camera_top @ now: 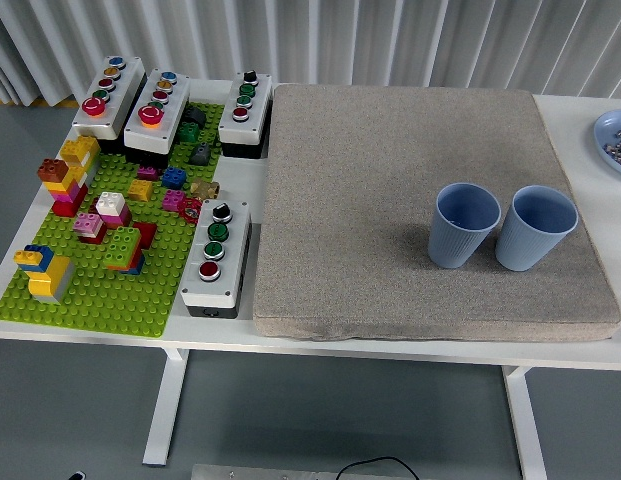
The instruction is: Pick cup pour cup place
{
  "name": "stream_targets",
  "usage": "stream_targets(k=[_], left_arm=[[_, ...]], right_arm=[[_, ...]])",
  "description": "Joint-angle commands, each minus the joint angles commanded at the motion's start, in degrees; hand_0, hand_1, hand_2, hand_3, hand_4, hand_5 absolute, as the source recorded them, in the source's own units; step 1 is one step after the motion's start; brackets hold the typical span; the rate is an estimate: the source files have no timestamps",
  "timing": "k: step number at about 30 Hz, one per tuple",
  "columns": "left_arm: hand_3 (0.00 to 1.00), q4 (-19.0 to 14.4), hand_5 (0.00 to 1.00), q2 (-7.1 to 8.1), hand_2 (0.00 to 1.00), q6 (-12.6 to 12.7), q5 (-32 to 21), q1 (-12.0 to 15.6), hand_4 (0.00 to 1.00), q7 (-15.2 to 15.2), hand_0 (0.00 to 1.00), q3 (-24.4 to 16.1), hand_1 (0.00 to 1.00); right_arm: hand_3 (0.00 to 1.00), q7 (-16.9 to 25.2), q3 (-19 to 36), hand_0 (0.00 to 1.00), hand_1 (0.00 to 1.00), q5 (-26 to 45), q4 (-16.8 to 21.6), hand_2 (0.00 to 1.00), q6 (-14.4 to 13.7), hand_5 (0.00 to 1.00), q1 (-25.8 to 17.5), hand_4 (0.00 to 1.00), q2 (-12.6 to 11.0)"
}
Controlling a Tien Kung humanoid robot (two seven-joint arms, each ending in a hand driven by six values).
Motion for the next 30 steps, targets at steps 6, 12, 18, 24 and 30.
stream_targets(k=[6, 12, 18, 24, 30], left_arm=[[0.625, 0.0, 0.926, 0.1, 0.71, 0.0, 0.2, -0.1, 0.492, 0.1, 0.702, 0.0, 0.711], [0.625, 0.0, 0.926, 0.18, 0.71, 0.0, 0.1, 0.0, 0.493, 0.1, 0.702, 0.0, 0.711], [0.626, 0.0, 0.924, 0.2, 0.71, 0.0, -0.1, 0.0, 0.492, 0.0, 0.702, 0.0, 0.711], [0.625, 0.1, 0.924, 0.01, 0.71, 0.0, 0.2, -0.2, 0.492, 0.0, 0.702, -0.5, 0.711], [0.625, 0.1, 0.924, 0.04, 0.71, 0.0, 0.4, -0.1, 0.492, 0.0, 0.702, -0.8, 0.711]], right_arm=[[0.828, 0.2, -0.2, 0.869, 0.78, 1.1, -0.2, 0.752, 1.2, 0.854, -0.4, 0.783, 0.3], [0.824, -0.2, -0.5, 0.866, 0.778, 0.6, -0.2, 0.747, 1.3, 0.817, -0.7, 0.776, 0.6], [0.826, -0.3, -0.5, 0.871, 0.779, 0.3, -0.1, 0.748, 1.2, 0.785, -0.7, 0.788, 0.5], [0.825, -0.8, 0.1, 0.872, 0.78, 0.0, 0.0, 0.747, 1.3, 0.818, -0.5, 0.785, 0.4], [0.826, -0.9, 0.1, 0.873, 0.78, -0.1, 0.0, 0.747, 1.4, 0.826, -0.4, 0.785, 0.4]])
